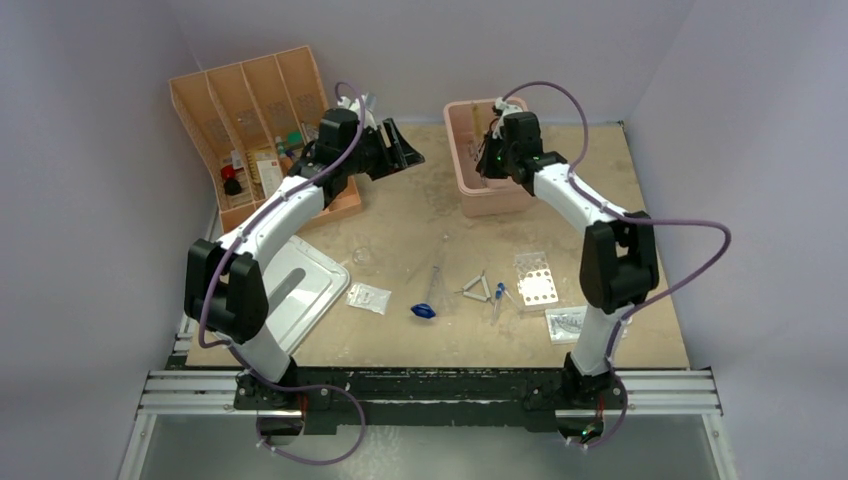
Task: Organize the chemistry lab equipment
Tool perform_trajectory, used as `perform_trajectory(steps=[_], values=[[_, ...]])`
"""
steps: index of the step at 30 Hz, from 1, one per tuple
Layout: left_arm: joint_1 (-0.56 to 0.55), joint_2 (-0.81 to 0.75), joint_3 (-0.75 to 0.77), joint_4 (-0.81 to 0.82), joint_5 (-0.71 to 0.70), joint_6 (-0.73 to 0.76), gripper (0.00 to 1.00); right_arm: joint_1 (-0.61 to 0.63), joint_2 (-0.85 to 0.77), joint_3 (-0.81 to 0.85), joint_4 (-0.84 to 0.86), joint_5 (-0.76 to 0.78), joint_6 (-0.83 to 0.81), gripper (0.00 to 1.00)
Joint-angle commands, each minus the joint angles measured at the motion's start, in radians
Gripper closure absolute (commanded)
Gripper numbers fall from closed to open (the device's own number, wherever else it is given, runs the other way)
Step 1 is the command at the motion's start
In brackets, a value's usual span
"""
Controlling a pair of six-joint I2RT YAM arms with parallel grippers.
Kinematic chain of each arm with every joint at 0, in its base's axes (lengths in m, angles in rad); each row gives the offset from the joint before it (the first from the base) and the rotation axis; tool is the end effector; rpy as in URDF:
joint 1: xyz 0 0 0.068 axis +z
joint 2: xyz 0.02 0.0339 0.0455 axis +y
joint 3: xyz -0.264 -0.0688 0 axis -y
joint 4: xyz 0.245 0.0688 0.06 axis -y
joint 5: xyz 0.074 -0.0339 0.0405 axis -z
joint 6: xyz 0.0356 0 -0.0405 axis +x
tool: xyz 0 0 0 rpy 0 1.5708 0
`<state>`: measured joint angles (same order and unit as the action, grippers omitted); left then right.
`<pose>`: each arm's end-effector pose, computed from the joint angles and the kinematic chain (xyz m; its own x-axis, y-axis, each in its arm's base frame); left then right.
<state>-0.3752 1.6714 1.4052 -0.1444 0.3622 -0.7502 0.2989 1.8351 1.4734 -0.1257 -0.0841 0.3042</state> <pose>0.3648 -0.1572 0.3268 -0.7114 -0.4050 -0.5743 0.2186 0.6491 -0.7286 0.4159 0.1313 0.2865 -0.5362 0.1471 -0.8312 -0.2136 0.9290 0.3022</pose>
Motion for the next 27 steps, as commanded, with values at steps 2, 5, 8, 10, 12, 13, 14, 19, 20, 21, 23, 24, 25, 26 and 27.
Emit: perform_trajectory(steps=[2, 5, 8, 10, 12, 13, 14, 19, 20, 21, 23, 24, 25, 26, 27], values=[[0.004, -0.019, 0.057, -0.021, -0.04, 0.047, 0.39, 0.003, 0.082, 0.102, -0.01, 0.011, -0.054, 1.0], [0.004, -0.02, 0.058, -0.035, -0.05, 0.052, 0.39, 0.003, 0.148, 0.149, 0.005, 0.0, -0.048, 1.0], [0.004, -0.023, 0.058, -0.052, -0.066, 0.06, 0.39, 0.005, 0.194, 0.177, 0.007, 0.027, -0.046, 1.0], [0.004, -0.025, 0.057, -0.064, -0.083, 0.067, 0.39, 0.004, 0.209, 0.179, 0.011, 0.029, -0.037, 1.0], [0.004, -0.028, 0.058, -0.072, -0.091, 0.074, 0.39, 0.004, 0.225, 0.184, 0.023, 0.045, -0.042, 1.0], [0.004, -0.029, 0.06, -0.075, -0.095, 0.079, 0.39, 0.004, 0.235, 0.187, 0.024, 0.044, -0.045, 1.0], [0.004, -0.029, 0.061, -0.079, -0.098, 0.08, 0.39, 0.005, 0.242, 0.193, 0.022, 0.042, -0.045, 1.0], [0.004, -0.027, 0.068, -0.093, -0.107, 0.095, 0.39, 0.004, 0.265, 0.212, 0.007, 0.02, -0.045, 0.83], [0.004, -0.026, 0.068, -0.093, -0.104, 0.101, 0.39, 0.004, 0.261, 0.216, 0.001, 0.017, -0.044, 0.78], [0.005, -0.026, 0.072, -0.095, -0.103, 0.104, 0.39, 0.004, 0.255, 0.221, -0.012, 0.017, -0.039, 0.72], [0.004, -0.024, 0.075, -0.096, -0.105, 0.109, 0.39, 0.003, 0.235, 0.225, -0.04, 0.003, -0.034, 0.63], [0.004, -0.024, 0.077, -0.096, -0.107, 0.112, 0.39, 0.003, 0.222, 0.228, -0.049, 0.012, -0.033, 0.61], [0.005, -0.024, 0.078, -0.098, -0.109, 0.113, 0.39, 0.004, 0.21, 0.231, -0.059, 0.023, -0.034, 0.6], [0.004, -0.023, 0.08, -0.098, -0.109, 0.115, 0.39, 0.003, 0.195, 0.233, -0.067, 0.029, -0.033, 0.59], [0.004, -0.022, 0.082, -0.098, -0.109, 0.116, 0.39, 0.004, 0.179, 0.234, -0.072, 0.031, -0.029, 0.59]])
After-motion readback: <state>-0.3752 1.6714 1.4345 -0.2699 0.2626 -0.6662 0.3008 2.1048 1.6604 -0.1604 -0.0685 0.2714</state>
